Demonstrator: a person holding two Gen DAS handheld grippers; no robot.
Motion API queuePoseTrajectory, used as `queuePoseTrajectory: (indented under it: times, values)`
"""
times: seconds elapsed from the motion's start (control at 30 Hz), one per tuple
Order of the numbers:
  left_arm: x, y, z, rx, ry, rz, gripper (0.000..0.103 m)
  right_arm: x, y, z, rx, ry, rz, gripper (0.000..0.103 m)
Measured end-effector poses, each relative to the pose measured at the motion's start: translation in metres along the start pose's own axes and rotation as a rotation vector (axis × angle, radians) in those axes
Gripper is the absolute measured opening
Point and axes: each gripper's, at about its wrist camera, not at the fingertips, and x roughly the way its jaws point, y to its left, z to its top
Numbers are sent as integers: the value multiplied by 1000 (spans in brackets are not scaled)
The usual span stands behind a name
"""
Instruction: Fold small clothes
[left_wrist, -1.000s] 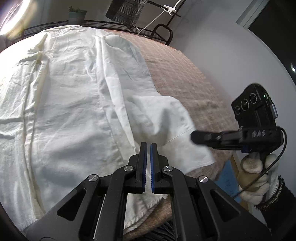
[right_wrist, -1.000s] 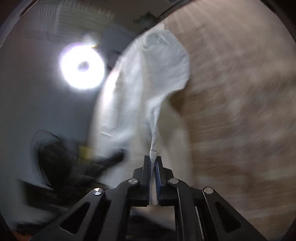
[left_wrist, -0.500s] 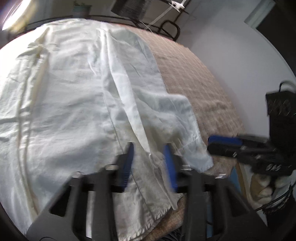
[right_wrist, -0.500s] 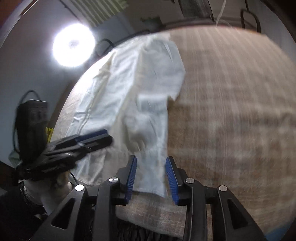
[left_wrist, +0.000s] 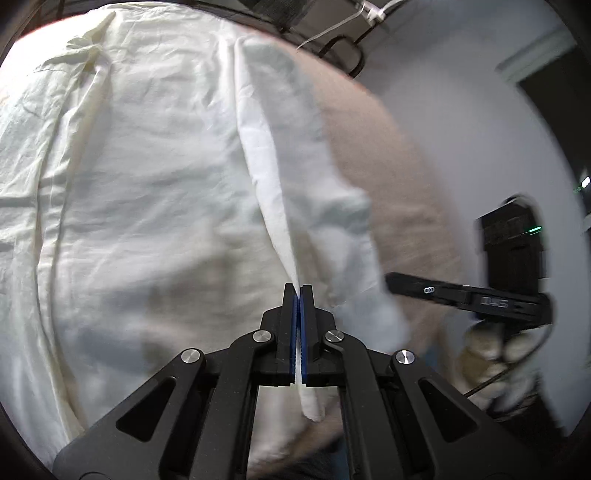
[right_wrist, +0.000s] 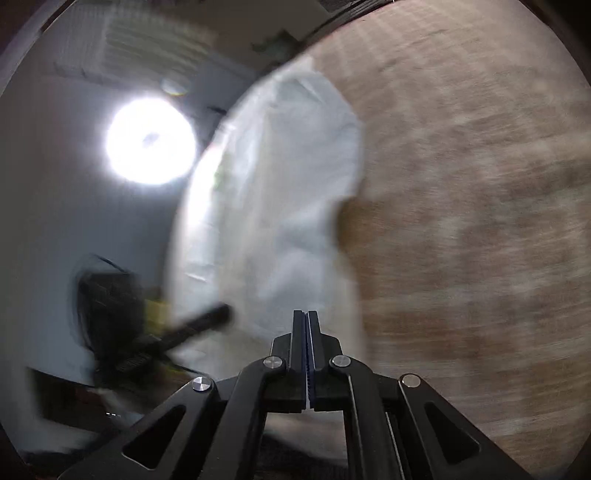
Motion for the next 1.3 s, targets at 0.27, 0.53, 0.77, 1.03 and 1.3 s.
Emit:
queuePoseTrajectory:
  times: [0.27,0.53,0.77,1.03,1.3]
  values:
    - [-17,-5,-11,23,-97,83,8,-14,39,4,-159,-133,-81,39]
    - [-48,-21,-22,112,-178,122,8,-25,24,-1,-54,-99,54,39]
    - [-38,-54,-26,219,-162,58,14,-36,26,-23,-128,-156,-163,38]
    - [30,-118,-36,374,-23,83,53,-107,-11,-44,3,-371,-166,40]
    - [64,-138,-46,482,-10,219,50,-146,-29,-54,32,-437,-185,45]
